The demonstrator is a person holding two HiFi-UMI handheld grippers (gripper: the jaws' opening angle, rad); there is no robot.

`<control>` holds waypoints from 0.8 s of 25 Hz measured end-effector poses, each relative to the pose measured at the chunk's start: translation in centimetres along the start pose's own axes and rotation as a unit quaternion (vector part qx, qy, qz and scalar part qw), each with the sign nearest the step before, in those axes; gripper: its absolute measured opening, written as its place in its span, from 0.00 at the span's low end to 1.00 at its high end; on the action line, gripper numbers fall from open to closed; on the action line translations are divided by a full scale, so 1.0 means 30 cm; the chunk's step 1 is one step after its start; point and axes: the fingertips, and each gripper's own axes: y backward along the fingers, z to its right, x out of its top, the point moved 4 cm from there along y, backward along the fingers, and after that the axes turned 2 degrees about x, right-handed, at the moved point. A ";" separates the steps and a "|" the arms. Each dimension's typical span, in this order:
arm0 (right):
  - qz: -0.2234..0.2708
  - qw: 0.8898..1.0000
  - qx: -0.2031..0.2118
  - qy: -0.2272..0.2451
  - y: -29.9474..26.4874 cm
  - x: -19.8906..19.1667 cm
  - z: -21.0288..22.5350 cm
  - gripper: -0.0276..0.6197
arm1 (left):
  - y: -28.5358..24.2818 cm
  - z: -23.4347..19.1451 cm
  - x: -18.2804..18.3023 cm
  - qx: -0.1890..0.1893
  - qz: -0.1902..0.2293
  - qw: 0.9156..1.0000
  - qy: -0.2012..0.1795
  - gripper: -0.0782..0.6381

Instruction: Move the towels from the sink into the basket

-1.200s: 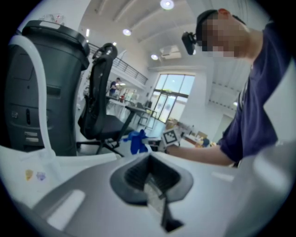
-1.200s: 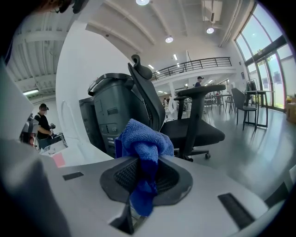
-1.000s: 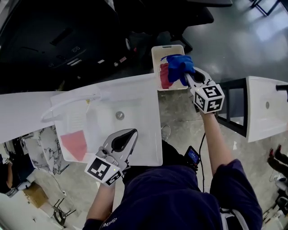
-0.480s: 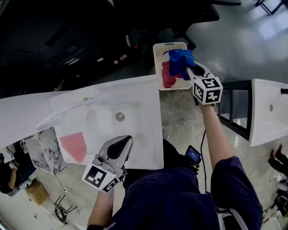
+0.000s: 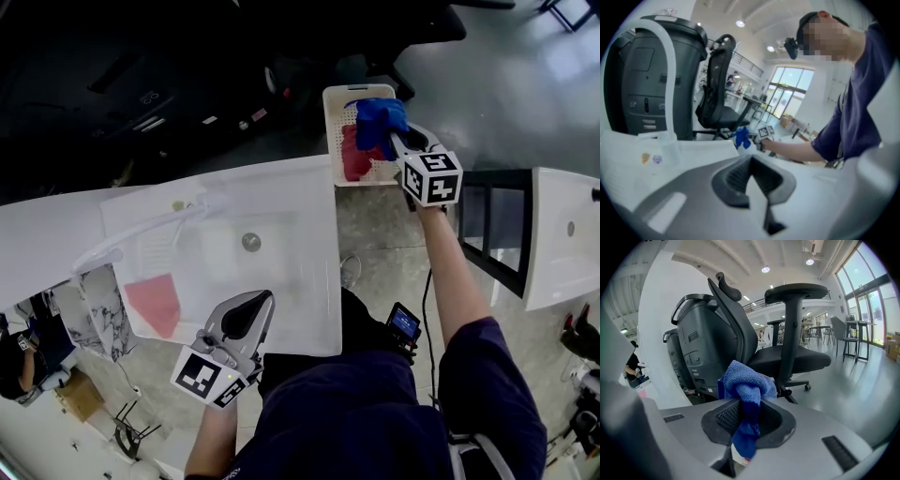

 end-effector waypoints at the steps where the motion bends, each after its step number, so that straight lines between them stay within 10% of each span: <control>1: -0.002 1.000 0.000 0.000 -0.009 -0.005 0.003 0.13 | 0.001 -0.001 -0.003 0.002 -0.001 1.000 0.001 0.11; 14: -0.035 0.999 -0.014 -0.007 -0.092 -0.072 0.048 0.14 | -0.006 -0.020 -0.018 0.008 -0.013 1.000 0.010 0.11; 20: -0.044 0.999 -0.009 -0.023 -0.098 -0.112 0.050 0.29 | -0.010 -0.018 -0.023 0.005 -0.015 1.000 0.010 0.11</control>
